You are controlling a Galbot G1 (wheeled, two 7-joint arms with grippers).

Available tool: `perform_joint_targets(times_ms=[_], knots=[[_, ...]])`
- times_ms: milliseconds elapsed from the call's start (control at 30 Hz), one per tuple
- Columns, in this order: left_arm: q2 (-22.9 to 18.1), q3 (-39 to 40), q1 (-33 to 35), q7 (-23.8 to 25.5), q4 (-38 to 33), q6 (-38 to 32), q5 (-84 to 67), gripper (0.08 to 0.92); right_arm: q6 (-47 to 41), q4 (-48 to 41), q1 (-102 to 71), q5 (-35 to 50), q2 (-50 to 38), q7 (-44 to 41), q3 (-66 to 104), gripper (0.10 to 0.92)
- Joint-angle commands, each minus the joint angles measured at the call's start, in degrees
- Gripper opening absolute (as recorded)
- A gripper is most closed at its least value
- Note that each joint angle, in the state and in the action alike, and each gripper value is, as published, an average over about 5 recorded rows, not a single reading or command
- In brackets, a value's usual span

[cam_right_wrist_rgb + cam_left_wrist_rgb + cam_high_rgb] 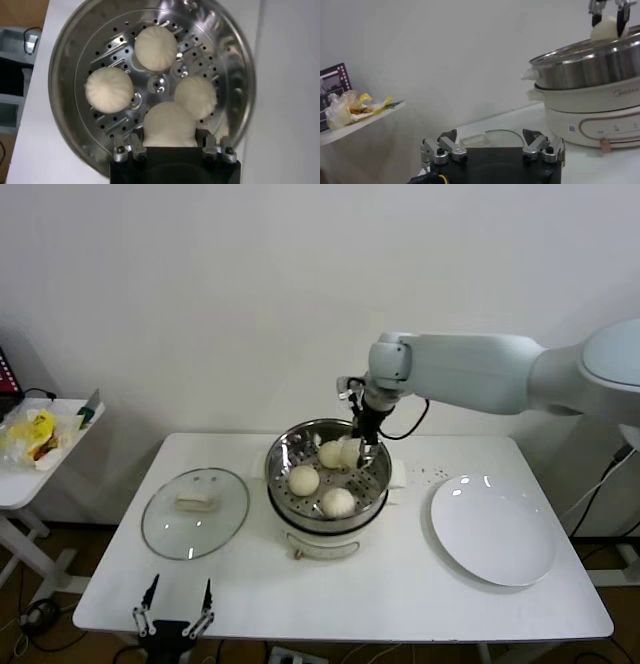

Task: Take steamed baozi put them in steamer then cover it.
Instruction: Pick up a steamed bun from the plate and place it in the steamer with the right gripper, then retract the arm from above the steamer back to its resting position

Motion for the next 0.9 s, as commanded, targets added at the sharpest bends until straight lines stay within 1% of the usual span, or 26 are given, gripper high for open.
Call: perform_joint_targets(times_ms=[33,400,467,567,667,900], knots=[[0.24,-0.17,-0.36,0.08,0.51,0.19,-0.71,0.823,-0.75,-2.42,-5.26,0.17,2.73,1.64,-1.63,0.662],[0.45,0.07,-0.82,-0.02,1.64,0.12,-0.7,0.823,-0.83,-2.62,-5.57,-2.0,1.35,1.89,-1.45,0.67],[0.53,0.04,-0.85,-0.23,1.74,0.15,-0.71,0.823,-1.13,-2.66,-5.67,-2.02,1.38,2.09,-1.04,0.696],[0.54,0.01,-0.74,-0.45,1.85,0.08,-0.74,0.823,-1.41,-2.39,-5.51,-1.9,1.17,1.9,-0.17,0.764],[0.51,-0.05,-0.65,-0.54,1.88,0.0,-0.77,0.823,-1.51,-1.67,-4.59,-1.82,0.49,1.06,0.57,0.812],[0.55,-0.37,-0.85,-0.51,1.73,0.15,-0.82,0.823,-0.17,-0.18,-0.22,-1.81,-3.35,-2.33,2.41,0.823]])
